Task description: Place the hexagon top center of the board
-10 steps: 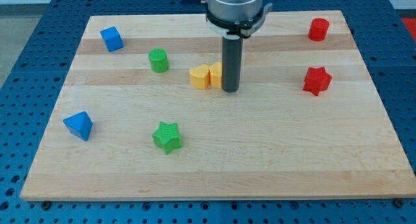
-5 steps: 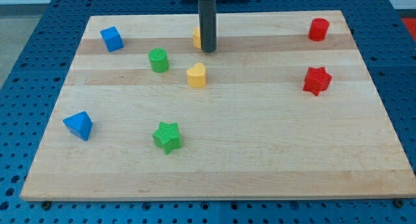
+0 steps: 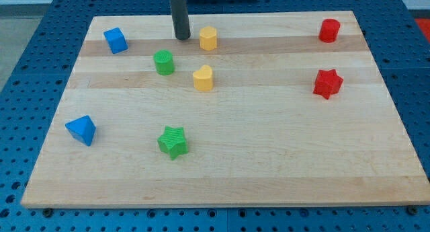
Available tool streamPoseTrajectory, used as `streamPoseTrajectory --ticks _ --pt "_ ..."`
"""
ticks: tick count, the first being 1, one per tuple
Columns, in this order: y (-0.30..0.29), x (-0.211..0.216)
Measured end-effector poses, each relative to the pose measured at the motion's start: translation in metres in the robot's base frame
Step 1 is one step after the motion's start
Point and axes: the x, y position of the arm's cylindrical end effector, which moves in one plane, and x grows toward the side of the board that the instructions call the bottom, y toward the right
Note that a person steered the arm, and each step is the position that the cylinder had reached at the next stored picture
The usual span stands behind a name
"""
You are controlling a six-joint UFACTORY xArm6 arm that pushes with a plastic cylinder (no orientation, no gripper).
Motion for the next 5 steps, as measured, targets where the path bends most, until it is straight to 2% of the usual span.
streamPoseTrajectory --ticks 2,5 --pt "0.040 0.000" --pt "0.056 0.000"
